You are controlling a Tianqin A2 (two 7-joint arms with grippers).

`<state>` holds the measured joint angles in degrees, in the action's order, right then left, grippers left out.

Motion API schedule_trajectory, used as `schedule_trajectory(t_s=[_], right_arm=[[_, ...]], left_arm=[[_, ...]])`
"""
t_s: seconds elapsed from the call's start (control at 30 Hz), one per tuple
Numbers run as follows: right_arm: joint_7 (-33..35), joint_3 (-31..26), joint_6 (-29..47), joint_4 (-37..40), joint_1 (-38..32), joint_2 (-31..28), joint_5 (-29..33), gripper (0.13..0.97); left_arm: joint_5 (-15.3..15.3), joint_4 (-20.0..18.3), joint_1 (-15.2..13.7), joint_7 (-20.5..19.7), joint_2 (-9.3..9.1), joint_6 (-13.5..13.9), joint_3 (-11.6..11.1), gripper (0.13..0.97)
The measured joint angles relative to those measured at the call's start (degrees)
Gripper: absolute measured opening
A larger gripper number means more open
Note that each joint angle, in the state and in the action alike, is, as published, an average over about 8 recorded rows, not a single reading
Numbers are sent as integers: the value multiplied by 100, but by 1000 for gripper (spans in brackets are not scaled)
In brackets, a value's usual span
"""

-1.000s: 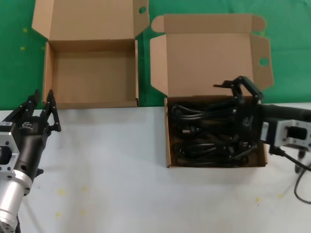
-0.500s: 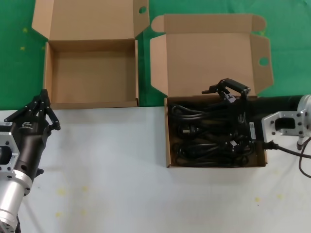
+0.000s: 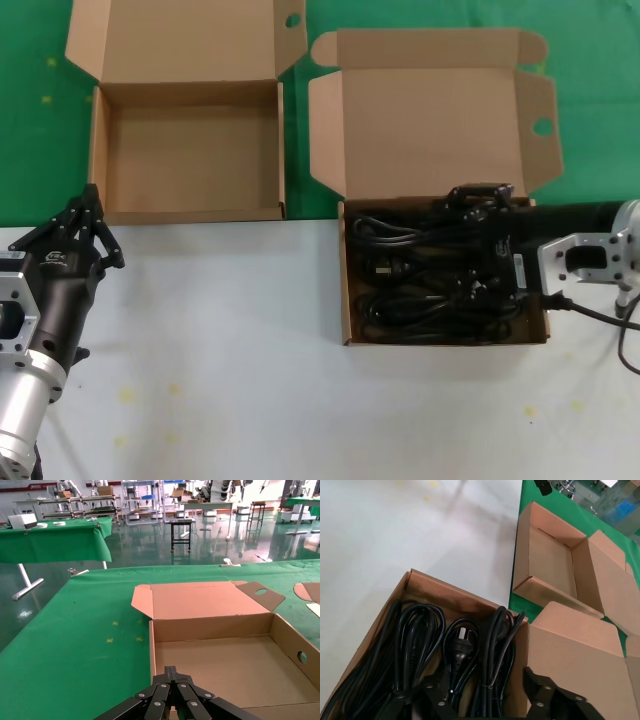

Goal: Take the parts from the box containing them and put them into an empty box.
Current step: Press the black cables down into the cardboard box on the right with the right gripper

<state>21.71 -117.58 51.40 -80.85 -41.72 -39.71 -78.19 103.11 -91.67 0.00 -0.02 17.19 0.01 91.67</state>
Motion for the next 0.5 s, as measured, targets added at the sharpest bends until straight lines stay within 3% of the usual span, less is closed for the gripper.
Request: schedule_trajectory(t_s=[0.5], right_arm=[[68, -71, -218, 288, -3, 205, 163, 309]], left_arm=[[0, 0, 0, 0, 0, 0, 0, 144]])
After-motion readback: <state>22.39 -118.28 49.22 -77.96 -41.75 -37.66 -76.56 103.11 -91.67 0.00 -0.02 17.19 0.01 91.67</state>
